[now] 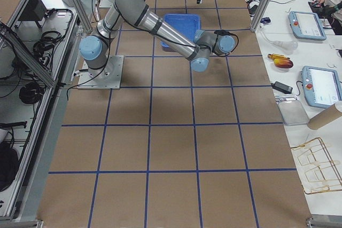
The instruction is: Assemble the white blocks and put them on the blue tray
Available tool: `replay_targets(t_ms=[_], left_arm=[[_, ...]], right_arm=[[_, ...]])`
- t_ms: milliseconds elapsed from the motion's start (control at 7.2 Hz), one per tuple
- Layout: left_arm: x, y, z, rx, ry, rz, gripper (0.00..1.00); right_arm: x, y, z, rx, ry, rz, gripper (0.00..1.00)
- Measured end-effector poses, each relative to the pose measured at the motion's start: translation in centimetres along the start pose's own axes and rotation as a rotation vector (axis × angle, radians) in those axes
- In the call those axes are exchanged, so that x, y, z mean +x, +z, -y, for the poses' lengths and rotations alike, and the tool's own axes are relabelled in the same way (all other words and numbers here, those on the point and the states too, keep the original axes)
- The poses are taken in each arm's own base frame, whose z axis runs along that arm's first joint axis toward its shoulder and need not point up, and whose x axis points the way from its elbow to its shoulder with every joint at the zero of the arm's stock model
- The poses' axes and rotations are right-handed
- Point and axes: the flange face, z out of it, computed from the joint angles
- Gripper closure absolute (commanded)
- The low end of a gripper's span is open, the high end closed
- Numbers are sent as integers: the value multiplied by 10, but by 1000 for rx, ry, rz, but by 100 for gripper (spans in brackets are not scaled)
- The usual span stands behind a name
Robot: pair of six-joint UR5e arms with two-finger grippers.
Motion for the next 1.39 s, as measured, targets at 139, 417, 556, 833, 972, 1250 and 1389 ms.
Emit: replay_targets(t_ms=[139, 417, 556, 833, 972, 1250, 1389], left_arm=[[40, 8, -9, -16, -27, -25, 100], [100, 37, -36, -73, -74, -58, 100], [119, 50, -48, -98, -78, -58, 100], [143, 63, -60, -133, -90, -87, 100], [146, 67, -64, -145, -93, -98, 100], [147, 77, -67, -166, -96, -104, 100], [147, 82, -68, -175, -97, -103, 81]], right_arm=[[-24, -7, 15, -6, -5, 5, 95], [-75, -17, 34, -9, 2, 14, 94], [-98, -21, 41, -9, 12, 16, 96], [-135, -16, 58, -8, 9, 35, 96], [-146, -7, 68, -7, 7, 52, 96], [-158, 10, 84, -12, 9, 81, 96], [-161, 15, 87, -14, 7, 89, 97]])
